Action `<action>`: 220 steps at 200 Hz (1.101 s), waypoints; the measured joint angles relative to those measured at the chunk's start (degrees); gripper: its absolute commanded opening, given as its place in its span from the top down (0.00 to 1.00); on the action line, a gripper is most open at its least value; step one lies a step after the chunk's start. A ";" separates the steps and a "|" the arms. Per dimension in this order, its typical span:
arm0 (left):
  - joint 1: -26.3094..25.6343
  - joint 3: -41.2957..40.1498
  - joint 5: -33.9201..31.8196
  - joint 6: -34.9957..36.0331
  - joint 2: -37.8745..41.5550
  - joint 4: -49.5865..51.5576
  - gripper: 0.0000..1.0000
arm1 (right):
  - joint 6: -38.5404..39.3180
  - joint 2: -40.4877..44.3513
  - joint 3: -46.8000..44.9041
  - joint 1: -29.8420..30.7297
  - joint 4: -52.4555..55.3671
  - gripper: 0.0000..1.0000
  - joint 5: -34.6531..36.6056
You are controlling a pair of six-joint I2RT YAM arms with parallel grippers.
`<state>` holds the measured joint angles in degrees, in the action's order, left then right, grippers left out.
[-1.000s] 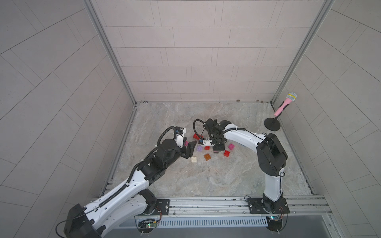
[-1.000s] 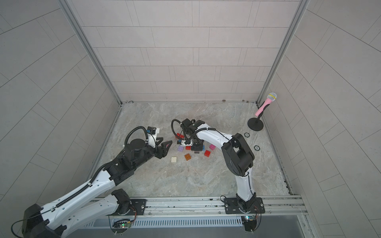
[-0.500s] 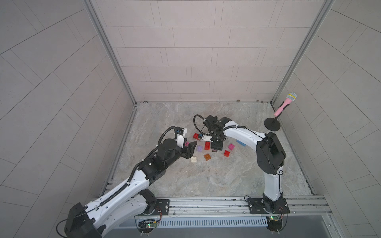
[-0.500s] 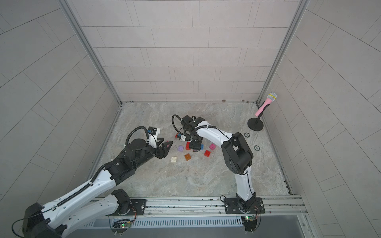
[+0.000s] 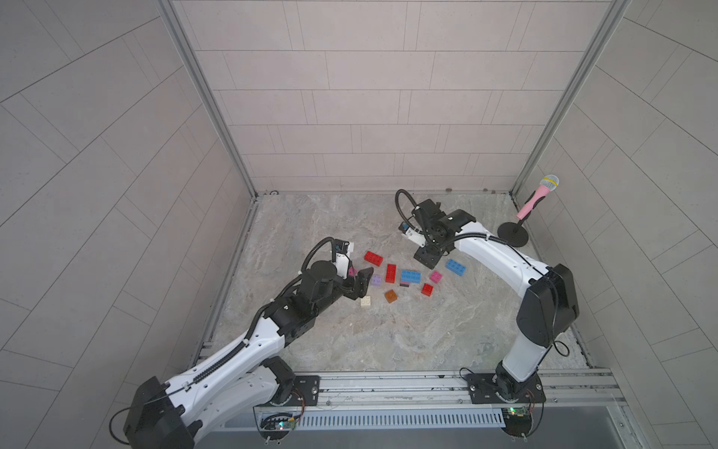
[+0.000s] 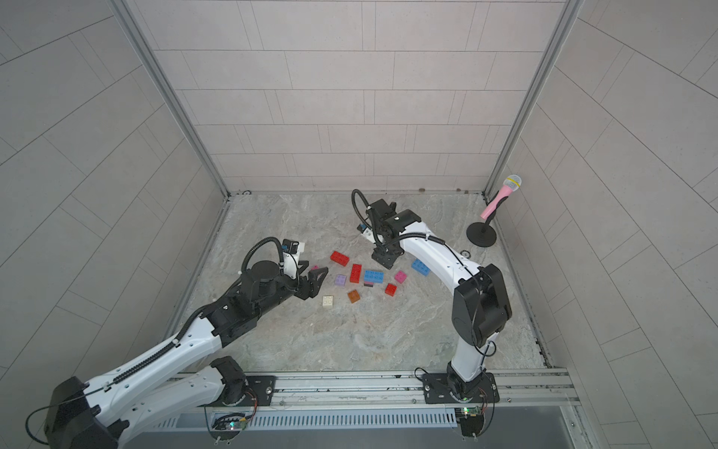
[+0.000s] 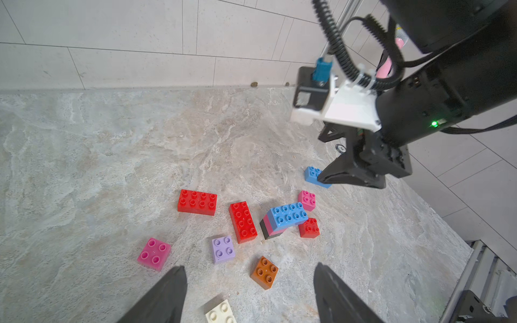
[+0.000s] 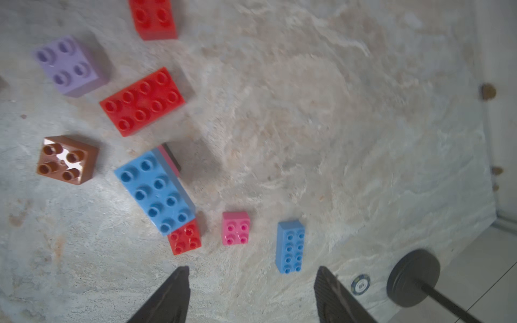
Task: Assemble the letter p with lego
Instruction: Assemble the lego brick with the lego brick, then pick up the lego brick from the center of the board.
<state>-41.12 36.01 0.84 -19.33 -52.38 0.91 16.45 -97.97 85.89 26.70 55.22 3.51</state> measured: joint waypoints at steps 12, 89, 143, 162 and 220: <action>0.00 0.11 -0.20 -0.35 -0.35 0.24 0.22 | -1.97 0.81 -2.64 -1.97 -0.22 0.31 0.13; 0.00 2.32 -1.16 -2.49 -1.66 2.89 0.22 | -6.23 -8.52 -6.60 -2.73 -4.46 0.39 -1.38; 0.00 2.34 -1.09 -2.78 -2.47 2.95 0.22 | -7.13 -11.13 -7.58 -2.73 -6.80 0.47 -1.68; 0.02 2.34 -1.09 -2.78 -2.71 2.97 0.22 | -7.30 -11.63 -7.61 -2.73 -7.26 0.48 -1.75; 0.02 2.34 -1.09 -2.75 -2.84 2.97 0.22 | -7.32 -13.14 -8.04 -2.75 -7.45 0.52 -1.75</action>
<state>-41.10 38.35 -0.25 -22.09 -55.22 3.88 9.13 -111.11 77.84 23.94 47.77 1.76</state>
